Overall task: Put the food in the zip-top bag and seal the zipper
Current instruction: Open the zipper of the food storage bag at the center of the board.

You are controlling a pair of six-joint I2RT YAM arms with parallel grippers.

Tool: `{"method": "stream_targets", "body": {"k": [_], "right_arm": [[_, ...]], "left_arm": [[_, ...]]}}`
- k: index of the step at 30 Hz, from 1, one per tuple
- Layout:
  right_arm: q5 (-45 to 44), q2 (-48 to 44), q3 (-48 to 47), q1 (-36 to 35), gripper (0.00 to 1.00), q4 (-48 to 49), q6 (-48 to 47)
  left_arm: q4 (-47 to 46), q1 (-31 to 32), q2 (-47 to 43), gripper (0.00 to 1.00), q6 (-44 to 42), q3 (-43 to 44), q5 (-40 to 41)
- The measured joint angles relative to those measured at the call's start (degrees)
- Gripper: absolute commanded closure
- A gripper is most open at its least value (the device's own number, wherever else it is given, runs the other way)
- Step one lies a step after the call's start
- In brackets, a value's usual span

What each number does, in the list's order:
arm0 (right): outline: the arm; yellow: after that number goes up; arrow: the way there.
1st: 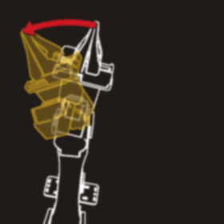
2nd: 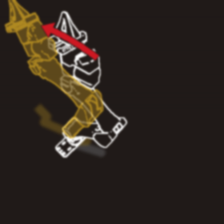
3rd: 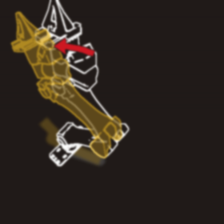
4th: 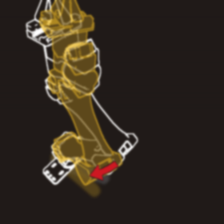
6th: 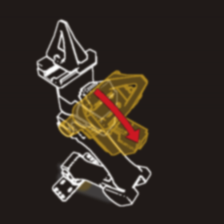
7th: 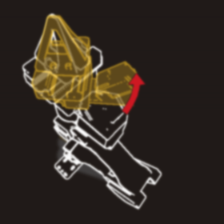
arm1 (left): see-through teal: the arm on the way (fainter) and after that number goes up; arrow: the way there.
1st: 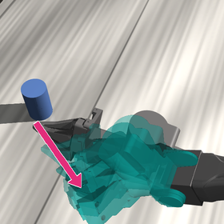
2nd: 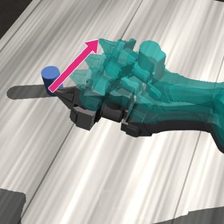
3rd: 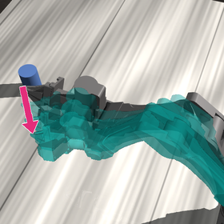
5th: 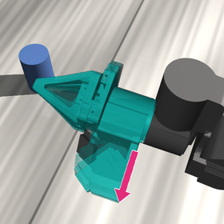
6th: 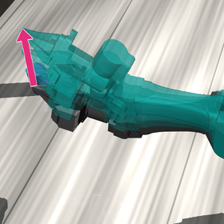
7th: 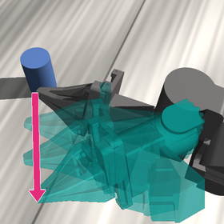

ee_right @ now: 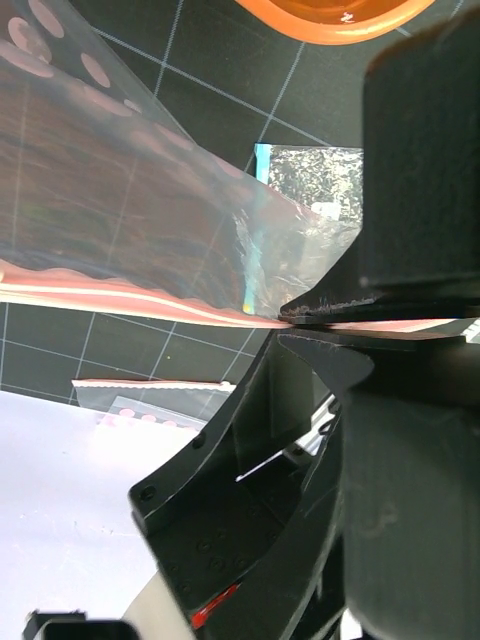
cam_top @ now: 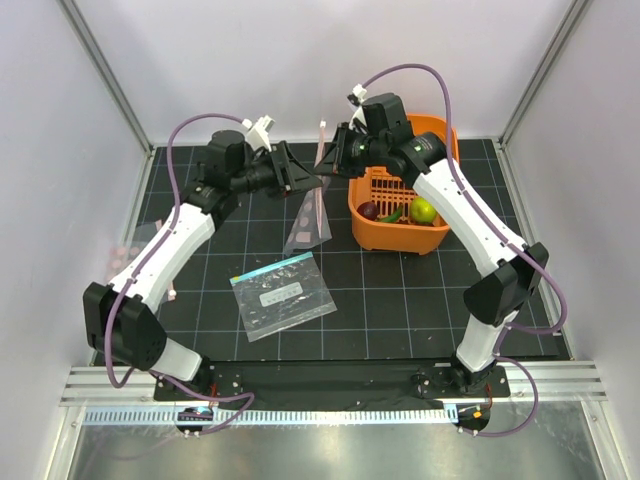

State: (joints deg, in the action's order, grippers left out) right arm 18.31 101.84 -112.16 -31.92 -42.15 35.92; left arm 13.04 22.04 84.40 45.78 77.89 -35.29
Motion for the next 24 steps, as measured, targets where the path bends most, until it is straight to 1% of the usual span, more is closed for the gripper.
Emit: {"method": "stream_targets", "body": {"k": [1, 3, 7, 12, 18, 24], "right_arm": [[-0.1, 0.1, -0.2, 0.0, 0.90, -0.1, 0.0], [-0.4, 0.3, -0.5, 0.0, 0.89, -0.2, 0.0], [-1.6, 0.9, -2.0, 0.0, 0.89, -1.4, 0.0], [-2.9, 1.4, -3.5, 0.0, 0.89, -3.1, 0.0], [-3.7, 2.2, -4.1, 0.0, 0.89, -3.9, 0.0], [-4.1, 2.3, -4.1, 0.0, 0.89, -4.3, 0.0]], "left_arm": [[0.2, 0.3, 0.1, 0.51, -0.3, 0.1, 0.3], [2.1, 0.9, 0.2, 0.51, -1.6, 0.8, 1.7], [7.1, 2.7, 0.2, 0.51, -6.3, 3.6, 7.6], [11.5, 3.3, -0.4, 0.51, -10.6, 5.3, 12.8], [15.0, 4.3, -0.5, 0.51, -14.0, 6.8, 16.2], [16.5, 5.8, -0.5, 0.51, -15.9, 8.0, 17.8]]}}
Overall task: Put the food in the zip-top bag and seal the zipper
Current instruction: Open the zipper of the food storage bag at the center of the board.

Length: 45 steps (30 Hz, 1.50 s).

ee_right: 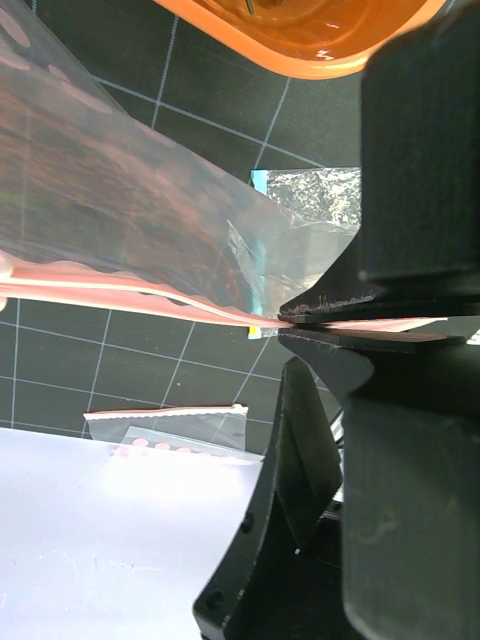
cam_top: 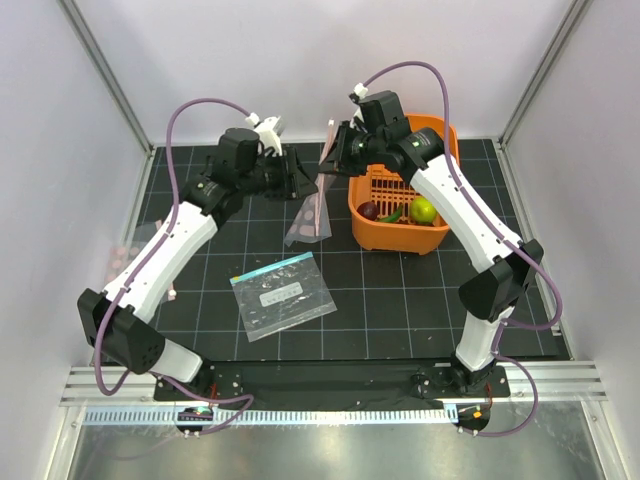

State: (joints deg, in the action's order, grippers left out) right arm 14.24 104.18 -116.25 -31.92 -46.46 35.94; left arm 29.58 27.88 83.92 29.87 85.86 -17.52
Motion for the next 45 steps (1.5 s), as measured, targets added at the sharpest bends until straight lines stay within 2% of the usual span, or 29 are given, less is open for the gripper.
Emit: {"method": "stream_targets", "body": {"k": [8, 16, 21, 28, 32, 33, 34, 37, 40, 45], "right_arm": [[-0.8, 0.1, -0.5, 0.0, 0.89, -0.9, 0.1], [-1.0, 0.1, -0.7, 0.0, 0.89, -1.3, 0.2], [-1.1, 0.1, -0.7, 0.0, 0.89, -1.7, 0.2], [-1.1, 0.1, -0.7, 0.0, 0.88, -1.7, 0.5], [-1.1, 0.1, -0.7, 0.0, 0.85, -1.7, 1.1], [-1.1, 0.1, -0.7, 0.0, 0.79, -1.7, 1.2], [-1.0, 0.1, -0.7, 0.0, 0.73, -1.7, 1.4], [-0.9, 0.1, -0.7, 0.0, 0.39, -1.7, 1.7], [-1.1, 0.1, -0.6, 0.1, 0.36, -1.9, 1.0], [-1.3, -0.5, 1.5, 0.1, 0.39, -1.6, 0.1]], "left_arm": [[0.8, 1.5, 0.2, 0.50, -1.0, 1.6, 0.7], [2.6, 2.1, 2.7, 0.56, -1.9, 2.8, 1.7], [4.9, 2.5, 4.7, 0.65, -2.4, 3.8, 2.8], [7.0, 2.8, 6.4, 0.69, -3.2, 6.3, 4.5], [7.3, 3.0, 8.7, 0.83, -3.1, 8.3, 4.6], [7.3, 3.1, 9.2, 0.97, -2.9, 8.7, 4.6], [7.3, 3.2, 9.8, 1.00, -2.7, 9.0, 4.6], [7.5, 3.5, 10.6, 1.00, -2.9, 9.3, 4.5], [8.3, 3.6, 10.8, 1.00, -2.3, 9.3, 5.0], [8.6, 3.6, 10.7, 1.00, -1.7, 9.3, 5.7]]}}
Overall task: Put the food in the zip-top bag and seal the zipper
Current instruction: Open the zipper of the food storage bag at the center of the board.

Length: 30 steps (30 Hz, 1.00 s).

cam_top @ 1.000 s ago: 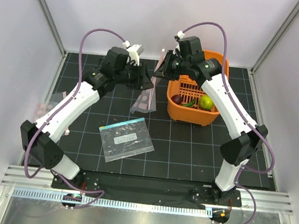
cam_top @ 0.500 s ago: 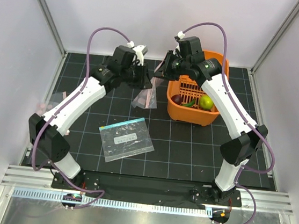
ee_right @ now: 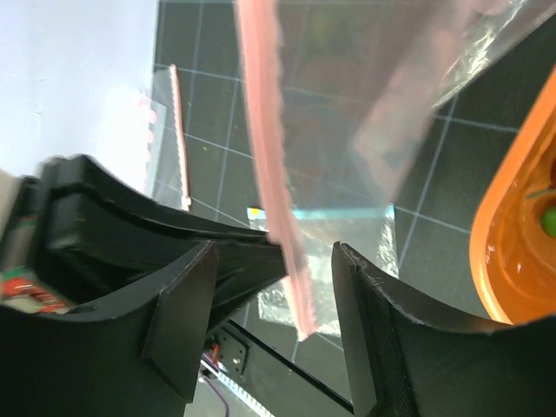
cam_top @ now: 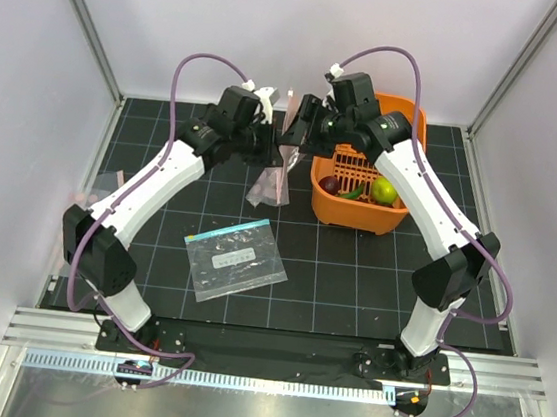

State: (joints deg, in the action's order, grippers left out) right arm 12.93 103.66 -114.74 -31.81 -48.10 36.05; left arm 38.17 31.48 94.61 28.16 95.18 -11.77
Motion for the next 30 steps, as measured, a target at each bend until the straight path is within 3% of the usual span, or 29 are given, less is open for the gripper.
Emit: {"method": "stream_targets", "body": {"k": [9, 24, 29, 30], "right_arm": [[-1.8, -0.5, 3.2, 0.0, 0.50, -0.8, -1.2], [-2.0, -0.5, 2.7, 0.0, 0.58, -0.8, -3.1], [-0.6, -0.1, 1.9, -0.6, 0.83, -0.1, -3.5], [-0.5, 0.0, 1.6, -0.7, 0.93, 0.1, -3.6]], "left_arm": [[0.1, 0.0, -1.5, 1.00, 0.2, 0.2, -0.2], [0.1, 0.0, -3.3, 1.00, -0.6, 0.3, -5.1], [0.3, 0.0, -4.0, 1.00, -1.5, 0.3, -7.0], [0.7, 0.1, -4.0, 1.00, -1.6, 0.5, -7.2]]}}
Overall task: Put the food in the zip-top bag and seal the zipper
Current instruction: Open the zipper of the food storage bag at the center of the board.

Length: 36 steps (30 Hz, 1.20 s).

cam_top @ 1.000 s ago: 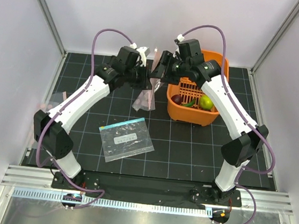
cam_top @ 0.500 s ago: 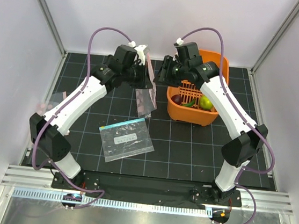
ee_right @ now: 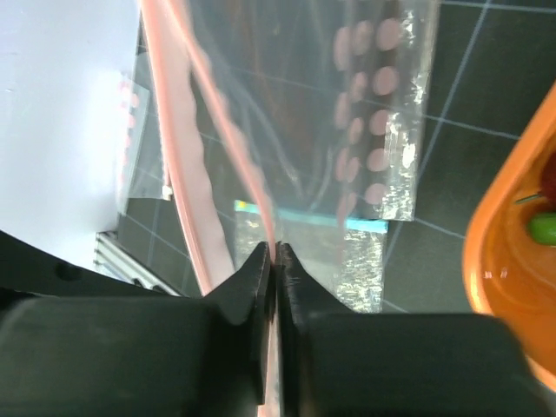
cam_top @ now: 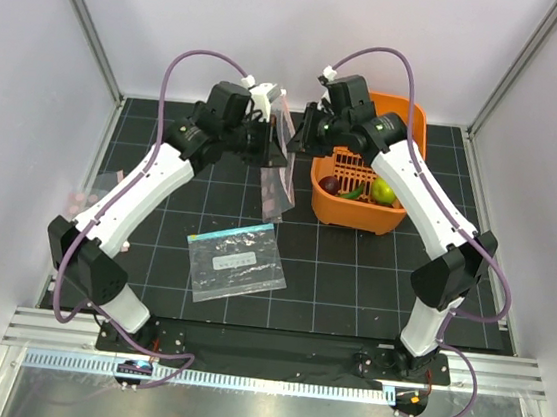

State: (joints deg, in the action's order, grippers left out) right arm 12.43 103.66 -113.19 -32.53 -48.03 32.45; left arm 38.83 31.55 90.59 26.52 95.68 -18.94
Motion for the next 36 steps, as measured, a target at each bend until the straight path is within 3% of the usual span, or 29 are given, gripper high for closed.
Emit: {"method": "stream_targets", "body": {"k": [2, 9, 16, 23, 33, 36], "right_arm": [[0.1, 0.3, -0.7, -0.2, 0.99, 0.0, -0.3], [-1.2, 0.4, -2.5, -0.6, 0.99, -0.6, -0.4], [-2.2, 1.3, -6.3, -3.0, 0.99, -1.2, -0.4], [-4.9, 1.5, -7.4, -3.9, 0.99, -4.1, -1.2], [-5.2, 1.5, -7.5, -4.1, 0.99, -4.5, -2.4], [-5.3, 1.4, -7.4, -4.1, 0.99, -4.5, -2.7]], "left_arm": [[1.1, 0.0, 0.0, 0.99, -0.1, 0.6, 0.2], [8.3, 0.1, 0.5, 0.78, -0.7, 7.6, 8.2], [10.3, 0.1, 3.6, 0.72, -1.0, 14.9, 13.3], [12.0, -0.1, 5.6, 0.54, -0.4, 15.5, 14.6], [12.0, 0.0, 6.4, 0.70, 0.6, 15.1, 14.6], [12.0, 0.0, 7.3, 0.86, 0.8, 14.3, 14.6]]}}
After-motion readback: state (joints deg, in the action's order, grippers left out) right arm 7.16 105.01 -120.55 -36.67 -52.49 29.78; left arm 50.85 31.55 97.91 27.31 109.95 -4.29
